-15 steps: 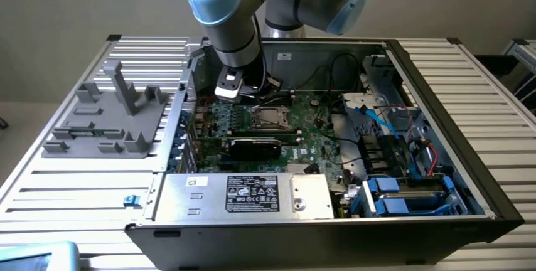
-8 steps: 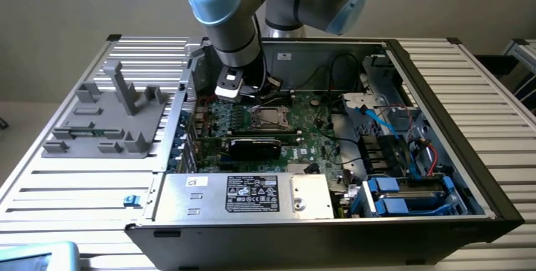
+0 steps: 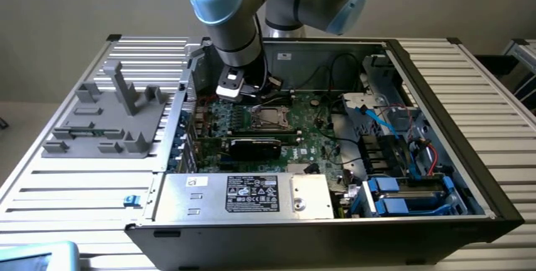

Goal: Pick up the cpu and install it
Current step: 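Install the first cpu locking lever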

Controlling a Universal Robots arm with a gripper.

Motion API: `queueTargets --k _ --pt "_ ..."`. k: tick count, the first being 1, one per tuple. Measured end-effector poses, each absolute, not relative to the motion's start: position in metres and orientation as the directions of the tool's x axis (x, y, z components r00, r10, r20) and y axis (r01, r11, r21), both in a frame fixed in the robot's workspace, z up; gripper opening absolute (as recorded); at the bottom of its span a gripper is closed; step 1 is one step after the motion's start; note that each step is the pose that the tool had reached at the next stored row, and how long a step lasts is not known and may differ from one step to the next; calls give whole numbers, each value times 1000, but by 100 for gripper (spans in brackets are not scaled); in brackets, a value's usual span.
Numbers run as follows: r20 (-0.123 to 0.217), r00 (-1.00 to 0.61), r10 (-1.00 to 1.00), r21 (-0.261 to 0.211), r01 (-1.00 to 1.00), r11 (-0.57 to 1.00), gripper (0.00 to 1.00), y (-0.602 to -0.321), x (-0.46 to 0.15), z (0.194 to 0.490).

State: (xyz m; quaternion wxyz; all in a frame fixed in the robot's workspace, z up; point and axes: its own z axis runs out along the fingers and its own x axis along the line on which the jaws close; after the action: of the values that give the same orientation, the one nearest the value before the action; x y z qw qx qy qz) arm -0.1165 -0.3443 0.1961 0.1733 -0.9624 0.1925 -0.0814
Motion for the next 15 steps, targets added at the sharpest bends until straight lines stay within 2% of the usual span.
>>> queueTargets --k 15 --pt "90 913 -399 -365 -342 -866 11 -345 -106 196"
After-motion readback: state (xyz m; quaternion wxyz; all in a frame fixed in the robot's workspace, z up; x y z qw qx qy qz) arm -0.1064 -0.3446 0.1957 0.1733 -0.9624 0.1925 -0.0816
